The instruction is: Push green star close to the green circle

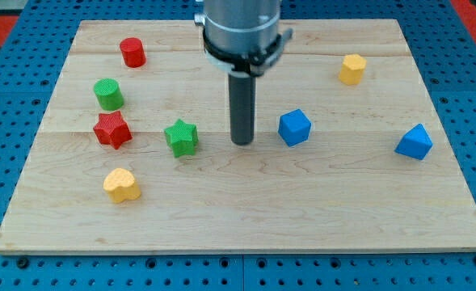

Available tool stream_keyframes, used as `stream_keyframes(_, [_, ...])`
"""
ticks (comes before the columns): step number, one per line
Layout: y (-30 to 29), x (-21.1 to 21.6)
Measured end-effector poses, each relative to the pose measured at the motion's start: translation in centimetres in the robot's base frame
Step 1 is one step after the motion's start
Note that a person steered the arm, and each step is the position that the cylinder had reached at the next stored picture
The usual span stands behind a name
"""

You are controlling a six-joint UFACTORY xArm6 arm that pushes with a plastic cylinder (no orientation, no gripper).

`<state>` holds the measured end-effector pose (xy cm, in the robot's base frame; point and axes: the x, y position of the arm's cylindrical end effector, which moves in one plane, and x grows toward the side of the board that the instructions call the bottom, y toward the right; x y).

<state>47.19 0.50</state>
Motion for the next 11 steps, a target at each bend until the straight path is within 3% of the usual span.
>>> stream_keyframes(1, [-5.0, 0.6])
stream_keyframes(2, [-6.3, -3.5])
stream_keyframes(3, [-7.0, -2.6])
stream_keyframes(4, [-5.5, 1.9])
stream_keyframes(6, [-9.9, -3.5])
stream_keyframes(8, [-11.4, -2.0])
stream_keyframes(9, [-13.5, -6.3])
stream_keyframes(11, [-13.6, -7.1])
